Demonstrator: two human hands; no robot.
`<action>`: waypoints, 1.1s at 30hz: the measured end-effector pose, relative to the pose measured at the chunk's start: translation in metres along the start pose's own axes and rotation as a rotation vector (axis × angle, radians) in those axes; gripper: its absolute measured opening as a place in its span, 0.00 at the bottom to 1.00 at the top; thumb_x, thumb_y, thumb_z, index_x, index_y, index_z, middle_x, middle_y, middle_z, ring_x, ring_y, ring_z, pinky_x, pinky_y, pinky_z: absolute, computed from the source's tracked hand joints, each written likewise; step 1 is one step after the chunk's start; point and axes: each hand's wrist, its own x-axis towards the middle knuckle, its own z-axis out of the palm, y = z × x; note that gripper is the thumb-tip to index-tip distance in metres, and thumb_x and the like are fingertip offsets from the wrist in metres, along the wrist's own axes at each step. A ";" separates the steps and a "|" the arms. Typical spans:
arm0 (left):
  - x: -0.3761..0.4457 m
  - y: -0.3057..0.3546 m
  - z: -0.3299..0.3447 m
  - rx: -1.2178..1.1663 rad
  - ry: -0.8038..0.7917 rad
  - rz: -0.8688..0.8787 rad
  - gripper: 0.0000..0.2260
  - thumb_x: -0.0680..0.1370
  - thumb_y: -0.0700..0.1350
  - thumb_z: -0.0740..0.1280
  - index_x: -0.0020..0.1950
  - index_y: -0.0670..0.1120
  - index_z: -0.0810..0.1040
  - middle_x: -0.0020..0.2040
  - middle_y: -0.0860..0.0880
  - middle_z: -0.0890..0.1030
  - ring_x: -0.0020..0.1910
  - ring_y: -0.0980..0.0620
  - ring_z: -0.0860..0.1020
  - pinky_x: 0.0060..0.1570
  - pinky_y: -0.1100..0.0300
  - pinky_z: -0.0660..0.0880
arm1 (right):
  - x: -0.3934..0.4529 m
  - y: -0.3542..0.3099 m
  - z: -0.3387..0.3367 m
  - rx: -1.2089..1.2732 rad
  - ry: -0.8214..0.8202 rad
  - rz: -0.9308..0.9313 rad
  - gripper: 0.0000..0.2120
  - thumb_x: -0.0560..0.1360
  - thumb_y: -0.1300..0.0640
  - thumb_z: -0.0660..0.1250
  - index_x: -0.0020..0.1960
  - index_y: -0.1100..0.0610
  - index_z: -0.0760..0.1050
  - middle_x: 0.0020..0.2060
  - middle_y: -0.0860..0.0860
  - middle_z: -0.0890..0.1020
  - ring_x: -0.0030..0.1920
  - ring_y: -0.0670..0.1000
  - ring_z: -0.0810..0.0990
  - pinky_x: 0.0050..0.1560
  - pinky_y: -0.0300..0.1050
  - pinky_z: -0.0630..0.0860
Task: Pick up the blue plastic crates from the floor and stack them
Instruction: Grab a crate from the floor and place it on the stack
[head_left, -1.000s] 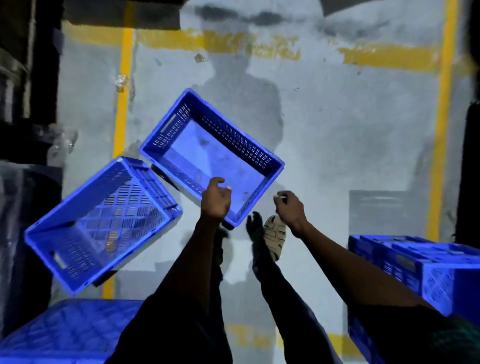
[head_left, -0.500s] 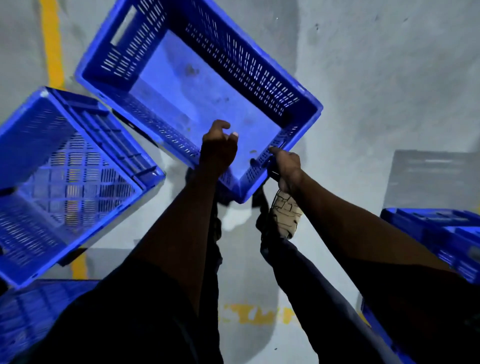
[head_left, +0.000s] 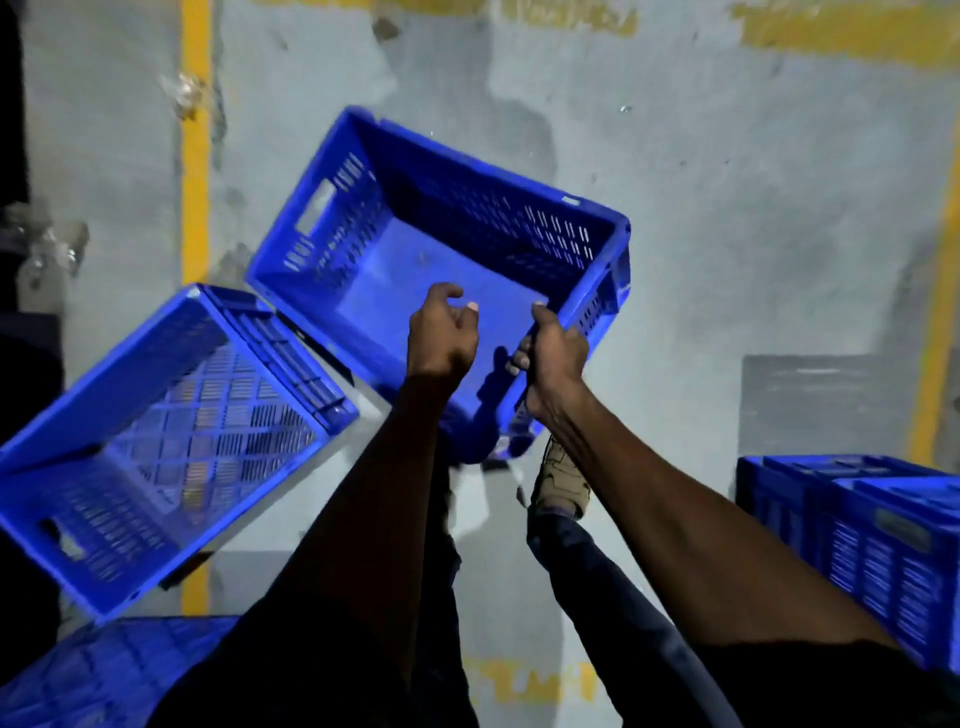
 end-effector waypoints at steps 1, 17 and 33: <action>-0.005 0.010 -0.006 -0.008 0.007 -0.009 0.13 0.79 0.45 0.65 0.62 0.42 0.75 0.41 0.47 0.79 0.48 0.44 0.80 0.46 0.59 0.70 | -0.015 -0.008 0.001 -0.001 -0.001 -0.006 0.13 0.78 0.58 0.65 0.45 0.56 0.59 0.24 0.53 0.62 0.19 0.50 0.61 0.24 0.40 0.62; -0.227 0.186 -0.099 -0.185 -0.209 0.166 0.11 0.79 0.43 0.65 0.60 0.43 0.75 0.43 0.47 0.81 0.41 0.50 0.78 0.43 0.61 0.71 | -0.333 -0.120 -0.179 -0.539 0.320 -0.419 0.17 0.72 0.50 0.72 0.33 0.60 0.73 0.24 0.51 0.72 0.29 0.54 0.73 0.34 0.47 0.71; -0.342 0.248 -0.105 0.057 -0.373 0.416 0.10 0.77 0.42 0.66 0.59 0.44 0.76 0.46 0.45 0.82 0.48 0.42 0.81 0.52 0.50 0.76 | -0.589 -0.109 -0.371 -0.274 0.714 -0.601 0.24 0.74 0.54 0.73 0.29 0.54 0.60 0.22 0.49 0.62 0.22 0.45 0.60 0.24 0.38 0.60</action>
